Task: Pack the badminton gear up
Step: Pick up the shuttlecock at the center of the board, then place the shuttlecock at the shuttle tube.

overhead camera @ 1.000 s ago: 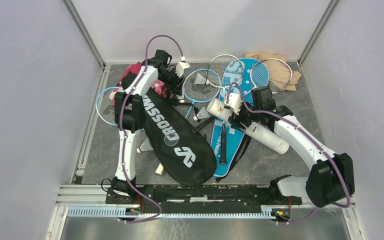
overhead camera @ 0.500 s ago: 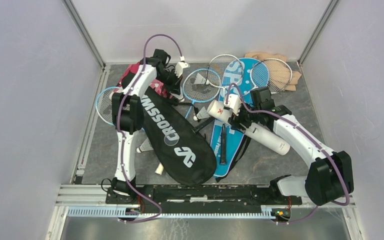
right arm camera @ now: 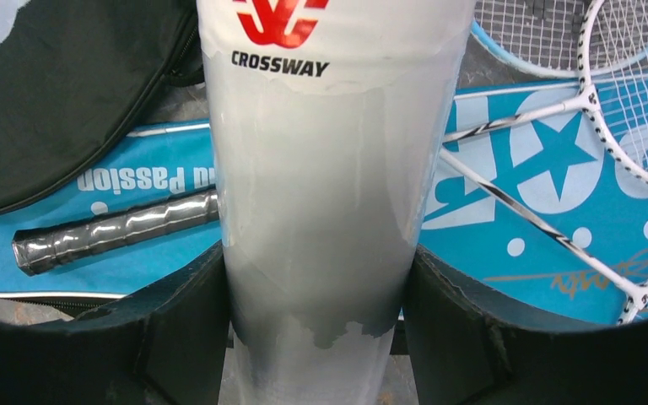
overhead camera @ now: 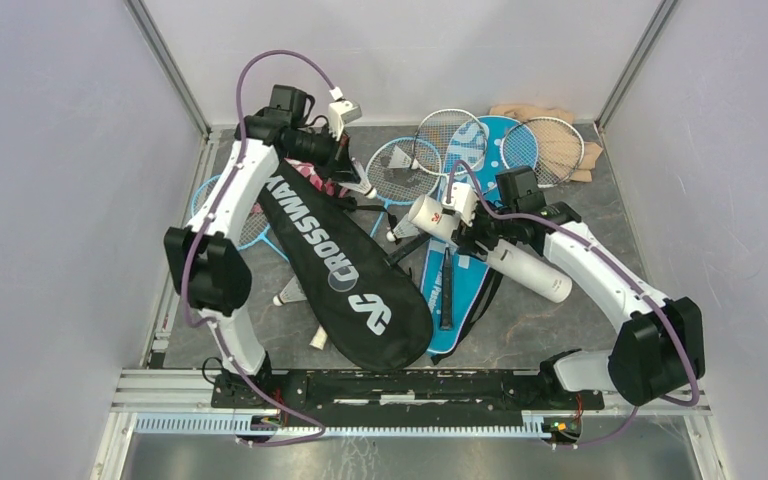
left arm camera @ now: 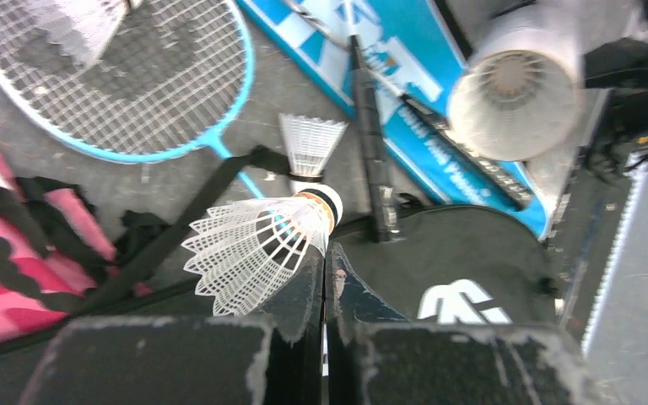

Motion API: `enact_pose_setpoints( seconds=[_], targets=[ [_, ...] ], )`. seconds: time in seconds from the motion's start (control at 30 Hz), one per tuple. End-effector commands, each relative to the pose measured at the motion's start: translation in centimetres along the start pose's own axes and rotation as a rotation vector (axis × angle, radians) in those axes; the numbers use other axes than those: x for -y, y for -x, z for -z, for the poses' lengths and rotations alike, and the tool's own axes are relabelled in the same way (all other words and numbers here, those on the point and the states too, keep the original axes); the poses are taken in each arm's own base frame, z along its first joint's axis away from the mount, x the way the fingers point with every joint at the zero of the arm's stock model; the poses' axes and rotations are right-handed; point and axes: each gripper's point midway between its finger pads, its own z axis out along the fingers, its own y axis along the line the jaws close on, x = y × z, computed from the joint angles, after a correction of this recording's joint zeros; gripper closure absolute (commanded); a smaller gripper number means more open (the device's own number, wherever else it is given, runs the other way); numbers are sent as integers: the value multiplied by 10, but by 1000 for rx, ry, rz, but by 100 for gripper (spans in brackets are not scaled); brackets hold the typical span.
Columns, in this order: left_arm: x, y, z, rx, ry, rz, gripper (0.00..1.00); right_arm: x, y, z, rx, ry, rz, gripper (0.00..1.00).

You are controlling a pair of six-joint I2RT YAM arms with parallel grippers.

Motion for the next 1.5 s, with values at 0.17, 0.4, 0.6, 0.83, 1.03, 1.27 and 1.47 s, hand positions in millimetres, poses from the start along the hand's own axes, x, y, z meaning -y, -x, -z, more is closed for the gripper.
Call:
enact_pose_setpoints(
  seconds=[0.17,0.4,0.6,0.83,1.03,1.27,1.47],
  targets=[
    [84,40,31,288,-171,173,98,-5,43,1,140,78,71,87],
    [111,45,20,330,-208,184,98,-14,50,0,155,117,81,87],
    [127,41,4,311,-219,183,98,-19,56,2,177,135,89,87],
    [161,32,-6,297,-350,134,98,-17,60,2,188,123,80,87],
    [186,11,-17,247,-465,93,91,-16,63,3,197,123,83,87],
    [190,4,-25,214,-522,110,66,-15,60,2,187,117,88,87],
    [198,-2,-34,187,-554,92,50,-15,64,3,197,121,92,87]
  ],
)
